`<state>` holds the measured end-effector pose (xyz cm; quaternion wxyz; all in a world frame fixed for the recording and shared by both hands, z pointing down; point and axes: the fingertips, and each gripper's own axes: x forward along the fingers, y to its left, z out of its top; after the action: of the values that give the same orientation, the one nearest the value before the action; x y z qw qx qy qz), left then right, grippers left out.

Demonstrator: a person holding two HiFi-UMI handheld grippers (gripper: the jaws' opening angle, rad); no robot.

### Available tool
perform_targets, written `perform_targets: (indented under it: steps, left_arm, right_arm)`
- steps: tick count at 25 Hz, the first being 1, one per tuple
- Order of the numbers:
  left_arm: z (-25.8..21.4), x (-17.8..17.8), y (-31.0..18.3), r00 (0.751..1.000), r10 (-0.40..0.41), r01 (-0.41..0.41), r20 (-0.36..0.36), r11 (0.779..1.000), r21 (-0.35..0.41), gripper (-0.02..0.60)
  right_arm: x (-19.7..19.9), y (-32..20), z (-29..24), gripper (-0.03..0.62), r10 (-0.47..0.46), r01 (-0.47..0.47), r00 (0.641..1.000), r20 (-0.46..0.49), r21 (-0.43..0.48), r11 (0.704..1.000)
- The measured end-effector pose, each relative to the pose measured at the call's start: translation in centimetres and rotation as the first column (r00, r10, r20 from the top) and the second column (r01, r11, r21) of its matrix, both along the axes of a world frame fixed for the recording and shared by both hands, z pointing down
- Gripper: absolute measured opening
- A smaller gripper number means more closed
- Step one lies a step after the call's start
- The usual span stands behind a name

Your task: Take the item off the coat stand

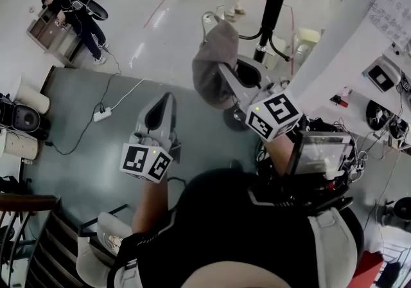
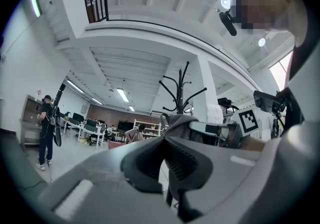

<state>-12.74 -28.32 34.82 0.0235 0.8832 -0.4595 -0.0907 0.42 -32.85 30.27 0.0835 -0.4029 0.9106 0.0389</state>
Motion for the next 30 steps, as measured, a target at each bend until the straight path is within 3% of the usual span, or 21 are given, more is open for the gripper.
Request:
perform_targets:
  steps: [30]
  left_arm:
    - [0.3,1.4,-1.2,0.999,0.035,-0.035,-0.006,0.999,-0.005,0.017]
  right_arm:
    - [0.9,-0.4,1.2,0.081,0.024,-0.025,0.999,-0.036,-0.029,0.999]
